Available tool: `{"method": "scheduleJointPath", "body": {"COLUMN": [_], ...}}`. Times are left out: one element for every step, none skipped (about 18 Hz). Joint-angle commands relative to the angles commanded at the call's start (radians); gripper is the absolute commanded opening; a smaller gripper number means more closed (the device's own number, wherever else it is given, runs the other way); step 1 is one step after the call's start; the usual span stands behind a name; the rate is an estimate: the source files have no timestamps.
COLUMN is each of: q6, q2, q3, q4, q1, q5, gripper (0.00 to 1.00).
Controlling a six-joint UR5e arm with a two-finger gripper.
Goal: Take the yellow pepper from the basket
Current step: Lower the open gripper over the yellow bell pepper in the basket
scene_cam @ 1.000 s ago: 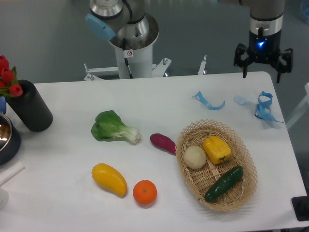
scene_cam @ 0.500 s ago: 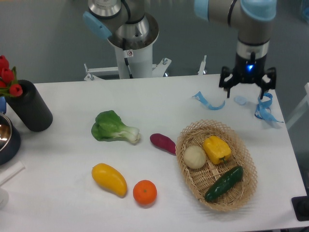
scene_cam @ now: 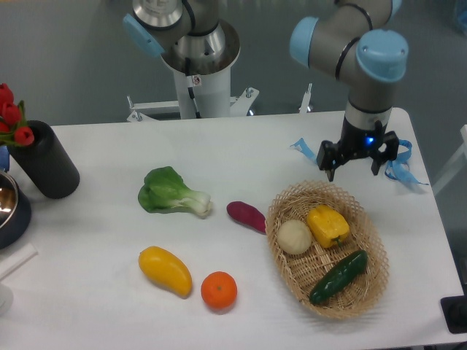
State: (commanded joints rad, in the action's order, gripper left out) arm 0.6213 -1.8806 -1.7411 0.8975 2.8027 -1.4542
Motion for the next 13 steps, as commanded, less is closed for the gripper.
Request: {"method": "scheduleJointPath", "body": {"q6": [-0.003, -0.003, -0.003, -0.003, -0.003, -0.009, -0.023, -0.026, -0.026, -0.028, -0.029, -0.031, -0.04], "q2": [-0.012, -0.031, -0.044, -0.057, -0.064, -0.084, -0.1, -0.104, -0.107, -0.117, -0.123, -0.13, -0.137], "q3": [0.002, 0.002, 0.002, 0.005, 0.014, 0.024, 0.032, 0.035, 0.037, 0.04, 0.046, 0.051, 0.054], "q4": [-0.006, -0.009, -0.011, -0.011, -0.017, -0.026, -0.031, -0.031, -0.032, -0.032, -0.035, -0.04, -0.043], "q1": [-0.012, -0.014, -0.018, -0.028, -0.031, -0.04, -0.052, -0.055, -0.057, -0.057, -0.06, -0.066, -0.069], "q5": [0.0, 0.0, 0.0, 0.0, 0.0, 0.0, 0.0, 0.0, 0.0, 0.0, 0.0, 0.0, 0.0], "gripper": [1.0, 1.0, 1.0, 1.0, 1.0, 1.0, 1.0, 1.0, 1.0, 1.0, 1.0, 1.0, 1.0]}}
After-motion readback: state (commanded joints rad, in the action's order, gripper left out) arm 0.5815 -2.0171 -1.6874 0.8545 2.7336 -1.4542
